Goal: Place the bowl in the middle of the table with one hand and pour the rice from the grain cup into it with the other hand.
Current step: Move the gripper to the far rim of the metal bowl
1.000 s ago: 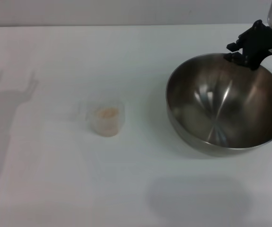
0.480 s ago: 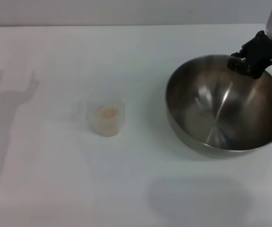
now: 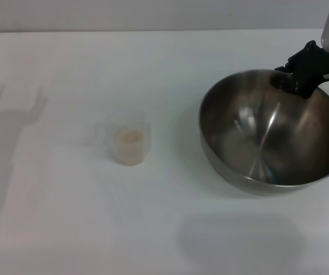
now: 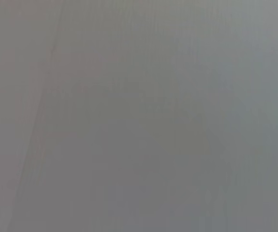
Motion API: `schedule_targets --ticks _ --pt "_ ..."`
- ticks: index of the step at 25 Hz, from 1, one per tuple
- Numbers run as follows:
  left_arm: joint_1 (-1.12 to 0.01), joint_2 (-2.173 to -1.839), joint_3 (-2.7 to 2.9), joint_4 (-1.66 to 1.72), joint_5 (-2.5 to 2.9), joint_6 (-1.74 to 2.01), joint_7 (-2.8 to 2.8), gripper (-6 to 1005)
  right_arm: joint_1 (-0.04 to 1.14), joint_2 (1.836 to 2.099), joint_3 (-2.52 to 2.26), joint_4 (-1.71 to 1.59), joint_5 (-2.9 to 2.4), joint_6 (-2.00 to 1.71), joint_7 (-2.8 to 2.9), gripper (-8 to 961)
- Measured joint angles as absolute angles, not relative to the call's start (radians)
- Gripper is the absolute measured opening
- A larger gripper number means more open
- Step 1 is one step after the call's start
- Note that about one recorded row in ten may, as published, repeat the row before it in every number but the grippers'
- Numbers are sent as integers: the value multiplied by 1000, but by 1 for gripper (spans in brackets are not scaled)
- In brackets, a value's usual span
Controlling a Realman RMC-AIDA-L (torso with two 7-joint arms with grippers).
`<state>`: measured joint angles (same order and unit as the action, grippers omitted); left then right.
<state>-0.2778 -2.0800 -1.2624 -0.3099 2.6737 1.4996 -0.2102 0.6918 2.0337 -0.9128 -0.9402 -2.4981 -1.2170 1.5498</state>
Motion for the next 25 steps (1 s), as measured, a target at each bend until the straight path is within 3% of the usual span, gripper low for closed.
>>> schedule_targets --ticks 25 --pt "-292 -2080 -1271 -310 2674 1498 -204 811 665 2047 -908 -1040 -2444 -1320 1749 128"
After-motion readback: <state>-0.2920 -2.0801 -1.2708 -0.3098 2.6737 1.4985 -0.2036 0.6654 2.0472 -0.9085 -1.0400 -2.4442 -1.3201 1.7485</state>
